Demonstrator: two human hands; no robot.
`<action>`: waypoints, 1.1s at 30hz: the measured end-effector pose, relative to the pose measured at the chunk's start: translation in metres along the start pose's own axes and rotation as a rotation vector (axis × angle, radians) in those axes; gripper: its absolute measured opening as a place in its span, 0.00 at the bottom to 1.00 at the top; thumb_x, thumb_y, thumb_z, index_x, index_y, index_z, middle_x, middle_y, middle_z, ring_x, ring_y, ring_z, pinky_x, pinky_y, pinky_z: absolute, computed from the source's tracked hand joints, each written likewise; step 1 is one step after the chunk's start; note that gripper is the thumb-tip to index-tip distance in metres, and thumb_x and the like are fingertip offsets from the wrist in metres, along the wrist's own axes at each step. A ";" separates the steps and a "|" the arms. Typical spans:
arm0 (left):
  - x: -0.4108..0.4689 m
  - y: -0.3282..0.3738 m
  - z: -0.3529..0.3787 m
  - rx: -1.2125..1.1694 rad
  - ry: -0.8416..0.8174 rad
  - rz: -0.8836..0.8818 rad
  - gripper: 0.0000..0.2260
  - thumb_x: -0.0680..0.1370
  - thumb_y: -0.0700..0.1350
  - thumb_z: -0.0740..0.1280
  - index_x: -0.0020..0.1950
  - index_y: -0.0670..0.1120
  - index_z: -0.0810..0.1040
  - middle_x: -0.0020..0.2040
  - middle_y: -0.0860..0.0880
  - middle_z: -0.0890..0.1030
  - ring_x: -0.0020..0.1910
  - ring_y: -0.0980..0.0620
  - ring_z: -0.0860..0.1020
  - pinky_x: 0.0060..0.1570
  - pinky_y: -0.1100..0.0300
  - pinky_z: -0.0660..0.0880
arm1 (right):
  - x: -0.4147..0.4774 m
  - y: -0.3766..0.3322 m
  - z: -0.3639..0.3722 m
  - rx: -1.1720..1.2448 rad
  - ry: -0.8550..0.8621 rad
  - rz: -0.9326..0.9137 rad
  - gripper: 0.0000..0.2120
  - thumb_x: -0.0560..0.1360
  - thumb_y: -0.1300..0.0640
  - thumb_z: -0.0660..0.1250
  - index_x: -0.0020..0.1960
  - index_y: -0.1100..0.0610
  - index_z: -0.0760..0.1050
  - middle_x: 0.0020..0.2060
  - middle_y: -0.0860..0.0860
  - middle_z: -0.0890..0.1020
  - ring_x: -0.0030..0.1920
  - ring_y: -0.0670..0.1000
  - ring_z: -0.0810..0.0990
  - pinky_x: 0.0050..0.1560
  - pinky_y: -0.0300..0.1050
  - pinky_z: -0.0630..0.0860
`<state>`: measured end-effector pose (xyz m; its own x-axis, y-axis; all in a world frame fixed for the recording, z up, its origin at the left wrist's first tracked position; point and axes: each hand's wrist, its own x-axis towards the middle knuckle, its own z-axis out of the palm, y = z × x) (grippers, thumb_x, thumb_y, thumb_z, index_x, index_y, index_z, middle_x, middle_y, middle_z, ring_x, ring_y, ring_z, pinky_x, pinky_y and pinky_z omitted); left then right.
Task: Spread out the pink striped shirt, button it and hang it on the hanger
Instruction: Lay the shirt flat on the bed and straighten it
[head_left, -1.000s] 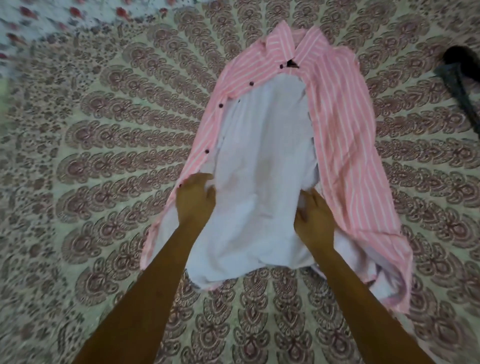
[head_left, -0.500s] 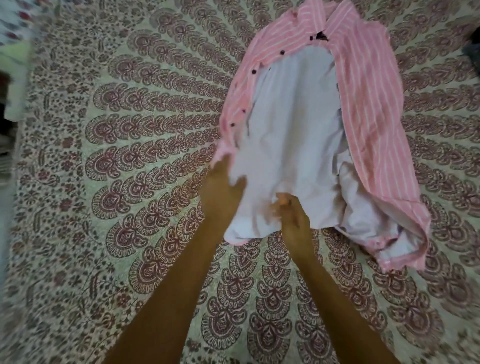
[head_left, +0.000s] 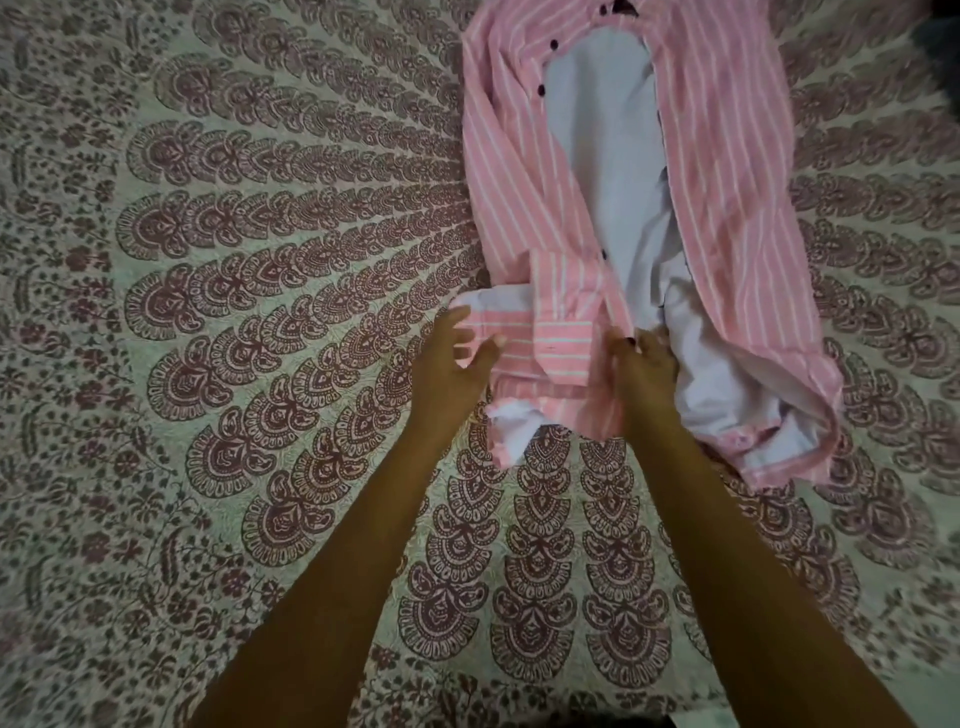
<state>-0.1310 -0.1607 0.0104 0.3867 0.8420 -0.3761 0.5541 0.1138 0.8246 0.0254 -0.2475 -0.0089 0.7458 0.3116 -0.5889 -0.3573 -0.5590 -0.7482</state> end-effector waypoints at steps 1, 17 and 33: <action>0.001 0.006 0.005 -0.069 -0.063 -0.021 0.24 0.75 0.52 0.68 0.68 0.51 0.65 0.58 0.49 0.74 0.53 0.52 0.75 0.48 0.58 0.75 | -0.004 0.003 0.003 0.021 -0.062 -0.014 0.09 0.75 0.60 0.62 0.55 0.58 0.74 0.43 0.52 0.78 0.41 0.49 0.76 0.39 0.30 0.74; 0.052 0.024 -0.026 -0.583 0.234 -0.416 0.06 0.78 0.36 0.57 0.47 0.42 0.73 0.43 0.45 0.78 0.36 0.48 0.77 0.33 0.56 0.77 | 0.013 -0.001 0.005 -0.397 0.386 -0.220 0.20 0.70 0.61 0.58 0.61 0.62 0.71 0.57 0.62 0.75 0.56 0.61 0.74 0.54 0.50 0.69; 0.005 0.028 -0.040 0.231 -0.043 -0.029 0.20 0.71 0.54 0.69 0.60 0.48 0.77 0.54 0.51 0.75 0.56 0.50 0.73 0.55 0.55 0.73 | -0.034 -0.037 0.077 0.258 -0.704 0.029 0.14 0.79 0.53 0.58 0.51 0.62 0.76 0.40 0.54 0.83 0.40 0.49 0.82 0.38 0.40 0.78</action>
<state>-0.1432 -0.1320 0.0481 0.3967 0.8161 -0.4203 0.7174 0.0100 0.6966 -0.0303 -0.1780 0.0148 0.2286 0.7660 -0.6008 -0.5566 -0.4035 -0.7262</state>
